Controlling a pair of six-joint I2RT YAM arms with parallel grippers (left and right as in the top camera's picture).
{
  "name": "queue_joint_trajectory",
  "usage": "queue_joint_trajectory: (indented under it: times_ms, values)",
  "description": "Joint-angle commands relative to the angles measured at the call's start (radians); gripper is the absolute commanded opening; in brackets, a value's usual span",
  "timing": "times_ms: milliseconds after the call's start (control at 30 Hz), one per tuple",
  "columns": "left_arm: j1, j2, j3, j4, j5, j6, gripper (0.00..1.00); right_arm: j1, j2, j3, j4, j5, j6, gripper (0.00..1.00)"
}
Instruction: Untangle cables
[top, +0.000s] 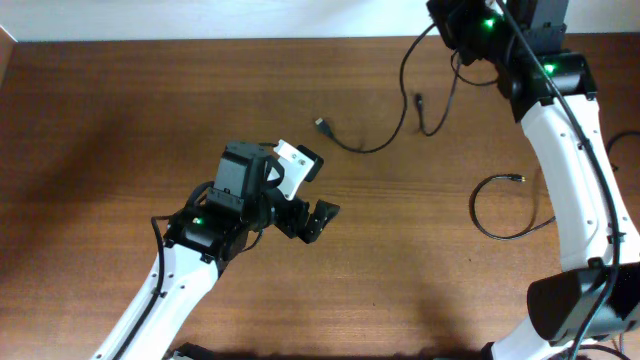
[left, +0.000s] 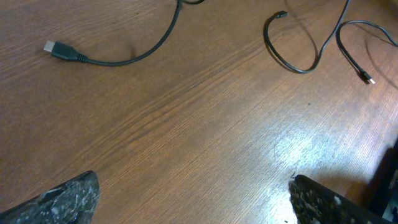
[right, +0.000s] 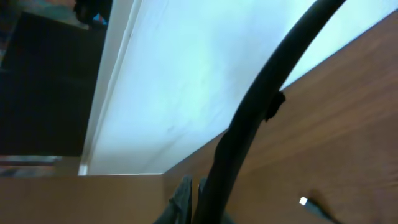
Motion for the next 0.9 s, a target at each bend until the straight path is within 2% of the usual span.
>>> queue_joint_trajectory:
  times_ms: [0,500,633,867]
  values:
    - [0.005,-0.019,0.001,0.002,0.014,0.013,0.99,-0.001,-0.020,0.027,-0.024,0.102,-0.094,0.04]
    - [0.005,-0.019,0.001,0.002,0.014,0.013,0.99,-0.019,-0.018,0.027,-0.074,0.277,-0.075,0.04]
    - [0.005,-0.019,0.001,0.002,0.014,0.013,0.99,-0.068,-0.013,0.027,-0.092,0.342,-0.075,0.04]
    - [0.005,-0.019,0.001,0.002,0.014,0.013,0.99,-0.180,0.051,0.027,-0.118,0.345,-0.075,0.04]
